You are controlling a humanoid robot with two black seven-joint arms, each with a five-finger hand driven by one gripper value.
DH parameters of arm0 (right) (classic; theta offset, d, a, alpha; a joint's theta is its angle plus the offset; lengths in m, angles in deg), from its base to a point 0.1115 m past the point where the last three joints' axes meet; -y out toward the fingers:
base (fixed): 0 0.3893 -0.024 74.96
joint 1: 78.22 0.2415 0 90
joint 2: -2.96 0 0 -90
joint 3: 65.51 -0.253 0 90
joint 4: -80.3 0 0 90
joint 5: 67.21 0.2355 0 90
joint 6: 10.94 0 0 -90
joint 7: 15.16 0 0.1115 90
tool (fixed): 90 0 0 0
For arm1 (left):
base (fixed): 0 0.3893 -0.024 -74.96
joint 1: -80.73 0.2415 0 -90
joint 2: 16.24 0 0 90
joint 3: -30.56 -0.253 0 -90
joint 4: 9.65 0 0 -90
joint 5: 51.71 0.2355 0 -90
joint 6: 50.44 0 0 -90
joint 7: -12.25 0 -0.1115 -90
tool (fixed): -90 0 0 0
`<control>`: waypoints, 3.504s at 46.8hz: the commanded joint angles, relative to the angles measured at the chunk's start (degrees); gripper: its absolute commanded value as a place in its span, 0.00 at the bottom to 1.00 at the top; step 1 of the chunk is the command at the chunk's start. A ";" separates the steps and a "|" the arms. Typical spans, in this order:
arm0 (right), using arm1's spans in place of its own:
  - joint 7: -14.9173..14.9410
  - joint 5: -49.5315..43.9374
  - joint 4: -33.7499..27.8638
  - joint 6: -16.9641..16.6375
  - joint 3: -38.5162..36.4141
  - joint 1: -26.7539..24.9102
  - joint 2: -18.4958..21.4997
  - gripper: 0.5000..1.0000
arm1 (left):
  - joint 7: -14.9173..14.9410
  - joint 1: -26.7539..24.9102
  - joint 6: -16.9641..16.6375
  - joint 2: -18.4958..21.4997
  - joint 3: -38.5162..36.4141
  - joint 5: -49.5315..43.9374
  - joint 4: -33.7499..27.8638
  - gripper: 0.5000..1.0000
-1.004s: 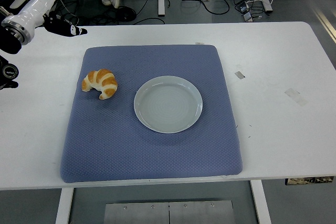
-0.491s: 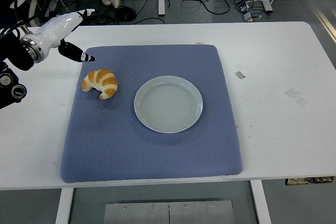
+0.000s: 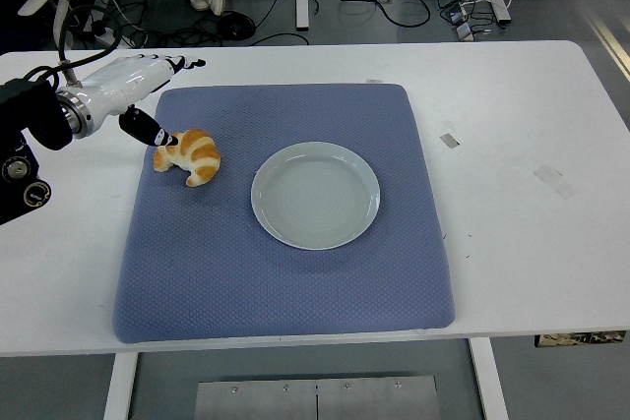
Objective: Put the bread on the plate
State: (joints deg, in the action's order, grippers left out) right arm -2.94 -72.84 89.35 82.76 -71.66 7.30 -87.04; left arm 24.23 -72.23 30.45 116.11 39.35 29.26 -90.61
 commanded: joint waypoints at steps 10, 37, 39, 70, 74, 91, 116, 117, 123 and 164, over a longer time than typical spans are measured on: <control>0.00 0.00 0.00 0.00 0.00 0.00 0.00 1.00 | -0.82 0.47 -0.38 -0.07 -1.31 5.43 0.10 0.87; 0.00 0.00 0.00 0.00 0.00 0.00 0.00 1.00 | -1.08 1.35 -0.29 -0.69 -4.74 5.43 4.14 0.79; 0.00 0.00 0.00 0.00 0.00 0.00 0.00 1.00 | -1.69 1.61 -0.29 -0.77 -4.74 5.43 4.93 0.77; 0.00 0.00 0.00 0.00 0.00 0.00 0.00 1.00 | -6.53 3.72 -2.40 -4.99 -4.65 4.11 8.36 0.71; 0.00 0.00 0.00 0.00 0.00 0.00 0.00 1.00 | -7.23 3.90 -2.75 -5.26 -4.65 4.02 8.80 0.71; 0.00 0.00 0.00 0.00 0.00 0.00 0.00 1.00 | -7.85 5.57 -3.19 -5.96 -4.74 3.14 10.47 0.63; 0.00 0.00 0.00 0.00 0.00 0.00 0.00 1.00 | -10.57 6.27 -3.11 -5.87 -5.09 1.12 11.18 0.26; 0.00 0.00 0.00 0.00 0.00 0.00 0.00 1.00 | -10.57 6.18 -3.11 -5.87 -5.09 1.04 11.18 0.24; 0.00 0.00 0.00 0.00 0.00 0.00 0.00 1.00 | -10.66 6.09 -3.11 -5.78 -5.01 1.03 11.18 0.17; 0.00 0.00 0.00 0.00 0.00 0.00 0.00 1.00 | -10.66 -0.50 -4.42 -6.57 -2.63 2.96 2.74 0.14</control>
State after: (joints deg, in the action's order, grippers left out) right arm -2.95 -72.83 89.35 82.76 -71.66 7.29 -87.04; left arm 13.55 -72.62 26.33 109.99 36.64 31.13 -86.98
